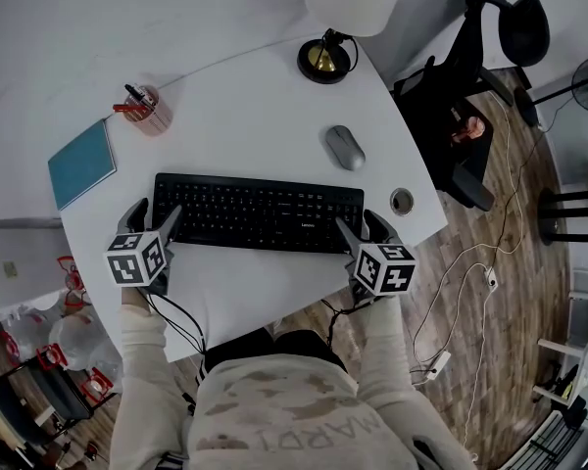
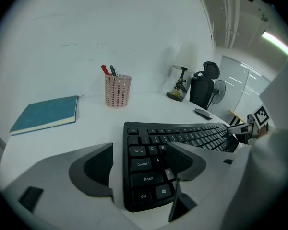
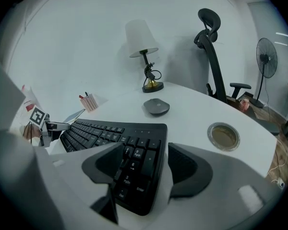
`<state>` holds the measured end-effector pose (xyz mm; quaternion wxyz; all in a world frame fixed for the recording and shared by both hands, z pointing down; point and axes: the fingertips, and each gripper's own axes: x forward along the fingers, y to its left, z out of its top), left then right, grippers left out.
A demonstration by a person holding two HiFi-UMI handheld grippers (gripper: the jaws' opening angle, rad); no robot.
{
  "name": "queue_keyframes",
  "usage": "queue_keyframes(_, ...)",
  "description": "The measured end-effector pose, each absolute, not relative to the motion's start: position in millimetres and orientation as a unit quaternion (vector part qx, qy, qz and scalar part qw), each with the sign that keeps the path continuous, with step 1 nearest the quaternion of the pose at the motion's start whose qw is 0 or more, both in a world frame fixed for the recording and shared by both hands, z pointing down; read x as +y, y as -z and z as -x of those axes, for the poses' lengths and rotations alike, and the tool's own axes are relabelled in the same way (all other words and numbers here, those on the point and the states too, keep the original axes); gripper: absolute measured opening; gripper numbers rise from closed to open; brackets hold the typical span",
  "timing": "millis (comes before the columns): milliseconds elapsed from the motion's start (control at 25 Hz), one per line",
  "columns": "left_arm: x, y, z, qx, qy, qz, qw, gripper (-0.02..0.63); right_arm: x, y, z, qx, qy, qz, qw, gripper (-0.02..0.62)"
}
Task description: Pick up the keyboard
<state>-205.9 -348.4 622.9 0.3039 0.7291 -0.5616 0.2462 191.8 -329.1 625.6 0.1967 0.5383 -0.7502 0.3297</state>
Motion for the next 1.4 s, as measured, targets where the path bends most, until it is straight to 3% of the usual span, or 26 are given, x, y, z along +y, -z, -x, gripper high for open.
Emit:
queue_keyframes(360,-350.5,-632.0,205.3,-0.543,-0.228,-0.73,0.346,0.336,-330.7,-633.2,-187.7,-0.749,-0.365,-0.523,0.179,0.296)
queue_keyframes(1000,-344.6,-629.5,200.9,-0.542,-0.241,-0.725,0.349,0.304,-327.5,-631.4,-189.5,-0.734,-0.365,-0.547,0.168,0.29)
queue_keyframes(1400,-331.9,-593.9,200.3,-0.561,-0.203,-0.742,0.305,0.301,-322.7,-597.8,-190.5,-0.754,-0.303,-0.565,0.145,0.284)
